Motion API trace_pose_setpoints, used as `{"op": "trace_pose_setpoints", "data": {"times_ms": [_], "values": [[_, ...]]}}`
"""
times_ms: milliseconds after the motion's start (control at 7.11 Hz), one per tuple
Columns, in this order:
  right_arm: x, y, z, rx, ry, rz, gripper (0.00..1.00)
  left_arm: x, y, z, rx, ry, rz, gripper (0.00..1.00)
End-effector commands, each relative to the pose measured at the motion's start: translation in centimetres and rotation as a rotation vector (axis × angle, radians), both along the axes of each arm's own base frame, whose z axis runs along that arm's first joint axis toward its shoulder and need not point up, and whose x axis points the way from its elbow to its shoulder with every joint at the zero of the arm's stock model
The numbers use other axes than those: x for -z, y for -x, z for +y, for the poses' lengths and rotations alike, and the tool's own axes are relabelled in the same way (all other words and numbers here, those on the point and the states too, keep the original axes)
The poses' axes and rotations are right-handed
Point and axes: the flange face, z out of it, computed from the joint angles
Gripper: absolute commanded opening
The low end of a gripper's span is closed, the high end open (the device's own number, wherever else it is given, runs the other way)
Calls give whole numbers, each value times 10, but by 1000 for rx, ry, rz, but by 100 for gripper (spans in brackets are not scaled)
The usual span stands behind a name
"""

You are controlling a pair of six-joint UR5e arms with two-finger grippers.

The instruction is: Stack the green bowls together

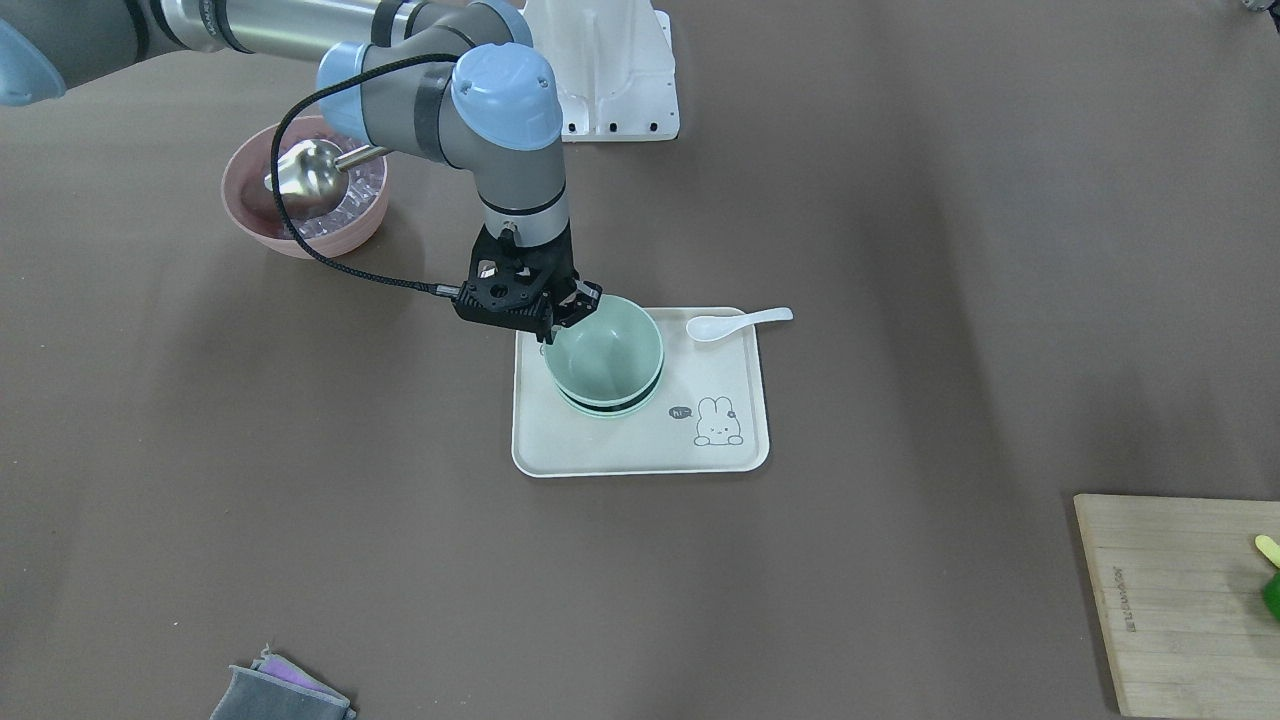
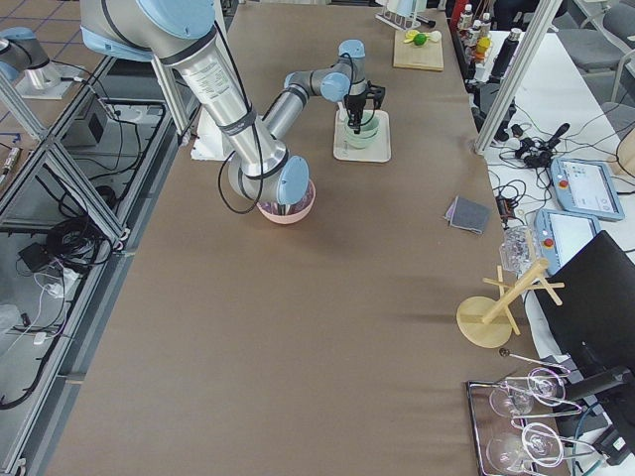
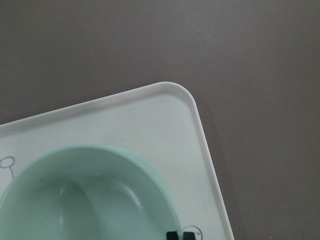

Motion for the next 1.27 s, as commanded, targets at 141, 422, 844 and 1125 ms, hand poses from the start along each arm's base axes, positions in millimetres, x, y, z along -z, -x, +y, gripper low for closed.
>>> {"op": "trace_pose_setpoints", "data": {"times_ms": [141, 422, 844, 1125], "values": [[-2, 4, 2, 13, -3, 5, 0, 0, 0, 1, 1, 1, 0, 98], [-1, 5, 2, 19, -9, 6, 8, -2, 0, 1, 1, 4, 0, 98], [3, 4, 1, 34, -38, 9, 100, -3, 0, 1, 1, 6, 0, 98], [9, -1, 2, 42, -57, -2, 100, -3, 0, 1, 1, 6, 0, 98]]}}
